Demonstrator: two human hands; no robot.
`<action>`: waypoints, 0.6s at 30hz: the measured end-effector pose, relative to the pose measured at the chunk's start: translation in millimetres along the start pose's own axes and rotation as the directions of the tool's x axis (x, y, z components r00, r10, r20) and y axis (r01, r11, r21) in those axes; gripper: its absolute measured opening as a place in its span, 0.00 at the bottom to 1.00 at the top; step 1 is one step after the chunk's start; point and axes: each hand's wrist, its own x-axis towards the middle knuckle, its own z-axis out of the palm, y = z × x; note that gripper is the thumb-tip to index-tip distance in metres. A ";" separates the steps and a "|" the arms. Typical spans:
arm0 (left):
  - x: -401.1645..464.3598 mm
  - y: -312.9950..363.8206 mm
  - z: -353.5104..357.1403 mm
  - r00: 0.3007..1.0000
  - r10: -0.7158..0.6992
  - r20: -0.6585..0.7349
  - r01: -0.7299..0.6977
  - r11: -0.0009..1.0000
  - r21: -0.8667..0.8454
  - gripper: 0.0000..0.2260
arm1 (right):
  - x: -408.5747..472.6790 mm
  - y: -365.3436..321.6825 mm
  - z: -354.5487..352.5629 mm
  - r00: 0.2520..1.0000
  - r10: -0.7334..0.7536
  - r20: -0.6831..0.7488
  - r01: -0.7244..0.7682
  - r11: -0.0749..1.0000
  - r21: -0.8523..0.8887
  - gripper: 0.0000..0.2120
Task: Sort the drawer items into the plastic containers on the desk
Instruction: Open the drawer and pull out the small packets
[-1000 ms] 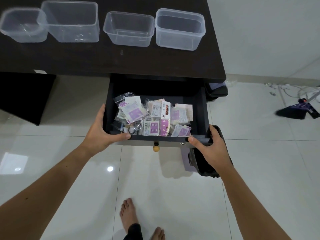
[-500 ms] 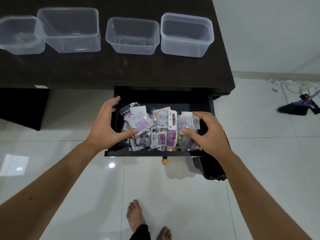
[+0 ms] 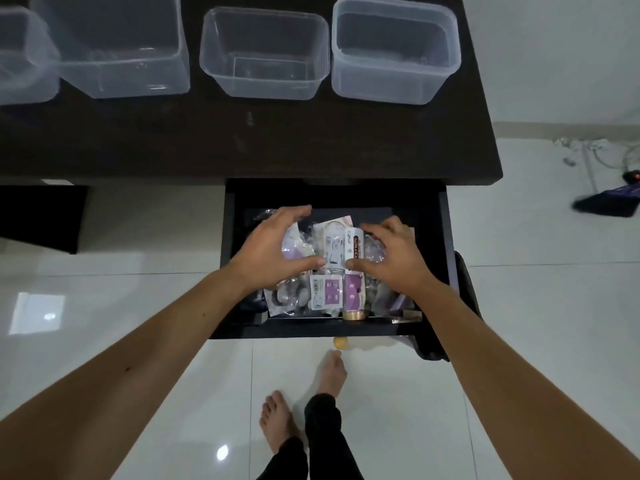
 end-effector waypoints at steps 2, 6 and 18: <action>2.7 1.2 5.7 1.000 -0.014 -0.009 0.014 0.999 -0.029 0.42 | 2.8 1.3 1.3 1.000 -0.007 -0.022 0.008 0.999 0.042 0.35; 7.6 3.3 13.4 0.998 -0.056 -0.030 0.053 0.994 -0.092 0.40 | 4.5 0.8 -3.6 0.996 -0.033 -0.077 0.046 0.984 0.172 0.24; 15.9 18.9 19.1 0.983 -0.170 0.072 0.184 0.855 -0.486 0.15 | -0.1 -15.6 -14.9 0.991 -0.131 -0.022 0.124 0.858 0.498 0.21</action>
